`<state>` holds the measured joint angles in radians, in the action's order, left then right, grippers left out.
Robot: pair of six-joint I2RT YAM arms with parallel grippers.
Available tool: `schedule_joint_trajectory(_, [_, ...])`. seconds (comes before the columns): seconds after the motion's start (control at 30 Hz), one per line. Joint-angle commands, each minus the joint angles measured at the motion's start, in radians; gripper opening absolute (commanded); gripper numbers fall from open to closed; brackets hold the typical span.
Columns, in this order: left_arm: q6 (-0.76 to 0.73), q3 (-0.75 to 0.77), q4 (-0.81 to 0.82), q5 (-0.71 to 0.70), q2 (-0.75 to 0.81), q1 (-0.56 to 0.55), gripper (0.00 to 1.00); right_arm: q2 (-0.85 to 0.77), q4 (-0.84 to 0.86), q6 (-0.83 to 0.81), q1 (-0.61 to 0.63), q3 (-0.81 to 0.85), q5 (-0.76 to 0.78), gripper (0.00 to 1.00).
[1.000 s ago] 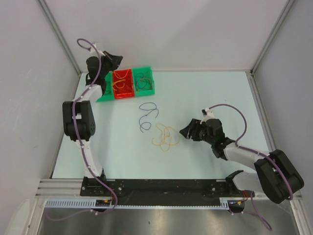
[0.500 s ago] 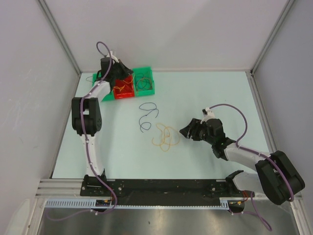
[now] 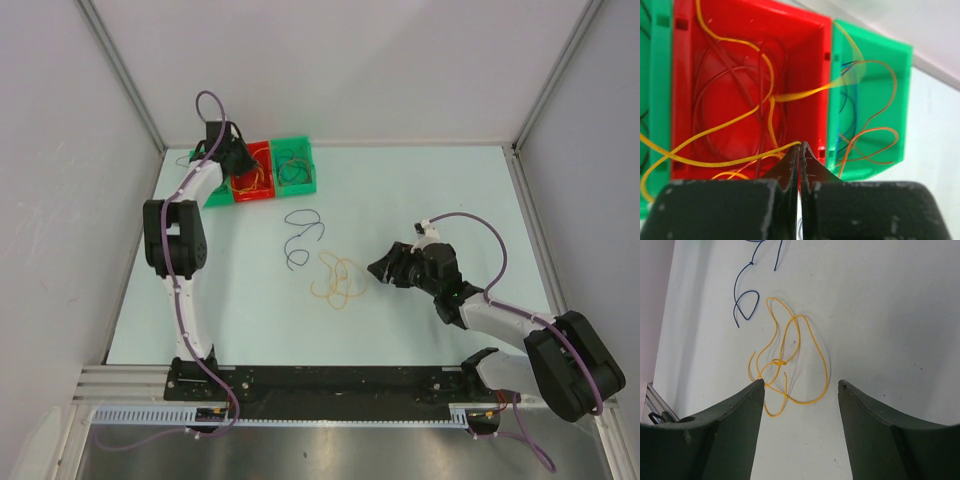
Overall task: Untangle the cables
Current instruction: Place the cable in the bin.
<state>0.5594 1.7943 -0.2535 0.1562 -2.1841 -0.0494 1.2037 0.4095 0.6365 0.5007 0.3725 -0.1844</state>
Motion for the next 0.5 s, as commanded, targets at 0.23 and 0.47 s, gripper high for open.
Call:
schedule_joint_trajectory(0.23, [-0.105, 0.217, -0.273, -0.107, -0.054, 0.003, 0.0, -0.026, 0.026, 0.005, -0.004, -0.009, -0.001, 0.65])
schedule_joint_trajectory(0.47, [-0.085, 0.226, -0.293, -0.202, -0.032, 0.006, 0.0, -0.024, 0.023, 0.005, -0.004, -0.007, -0.004, 0.65])
